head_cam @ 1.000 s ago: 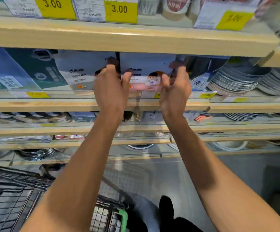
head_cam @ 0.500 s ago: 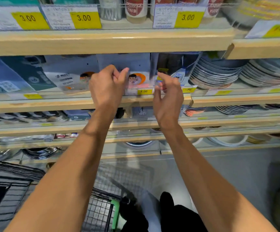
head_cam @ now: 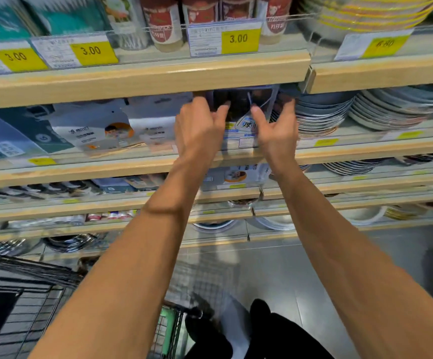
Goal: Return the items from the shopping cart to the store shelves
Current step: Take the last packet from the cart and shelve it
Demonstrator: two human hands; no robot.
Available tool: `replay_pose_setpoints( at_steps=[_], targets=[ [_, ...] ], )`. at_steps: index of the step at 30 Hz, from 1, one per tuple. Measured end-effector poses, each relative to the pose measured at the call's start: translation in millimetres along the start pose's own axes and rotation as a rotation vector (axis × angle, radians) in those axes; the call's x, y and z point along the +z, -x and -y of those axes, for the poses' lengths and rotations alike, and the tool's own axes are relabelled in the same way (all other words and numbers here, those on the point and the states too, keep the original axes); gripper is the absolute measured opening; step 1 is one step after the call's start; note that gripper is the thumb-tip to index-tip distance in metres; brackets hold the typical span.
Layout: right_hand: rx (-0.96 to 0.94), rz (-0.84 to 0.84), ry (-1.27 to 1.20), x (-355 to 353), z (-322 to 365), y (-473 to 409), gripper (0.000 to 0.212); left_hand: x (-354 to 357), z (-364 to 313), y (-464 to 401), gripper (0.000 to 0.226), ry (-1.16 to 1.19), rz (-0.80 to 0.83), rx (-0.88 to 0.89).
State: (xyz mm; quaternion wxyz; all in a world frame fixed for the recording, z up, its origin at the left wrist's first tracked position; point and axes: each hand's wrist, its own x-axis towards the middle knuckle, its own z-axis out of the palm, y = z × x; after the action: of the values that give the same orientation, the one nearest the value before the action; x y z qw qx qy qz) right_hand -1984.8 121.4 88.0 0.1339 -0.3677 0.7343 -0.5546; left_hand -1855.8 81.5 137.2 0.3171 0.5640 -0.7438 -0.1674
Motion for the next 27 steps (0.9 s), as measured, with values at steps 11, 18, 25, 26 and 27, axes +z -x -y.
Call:
replay_pose_setpoints(
  at_steps=[11, 18, 25, 26, 27],
  targets=[
    [0.053, 0.16, 0.11, -11, -10, -27, 0.046, -1, 12, -29, 0.045, -0.072, 0.142, -0.062],
    [-0.014, -0.278, 0.027, -4, 4, 0, 0.045, 7, 24, -24, 0.039, 0.023, -0.01, -0.001],
    [-0.24, 0.021, 0.124, 52, 5, 60, 0.019, 9, 57, 13, 0.033, 0.409, -0.08, 0.12],
    [-0.221, 0.007, 0.105, 56, 8, 63, 0.021, 4, 57, 11, 0.03, 0.481, -0.093, 0.075],
    [-0.199, -0.012, 0.078, 59, 10, 64, 0.023, -3, 56, 9, 0.024, 0.554, -0.091, 0.043]
  ],
)
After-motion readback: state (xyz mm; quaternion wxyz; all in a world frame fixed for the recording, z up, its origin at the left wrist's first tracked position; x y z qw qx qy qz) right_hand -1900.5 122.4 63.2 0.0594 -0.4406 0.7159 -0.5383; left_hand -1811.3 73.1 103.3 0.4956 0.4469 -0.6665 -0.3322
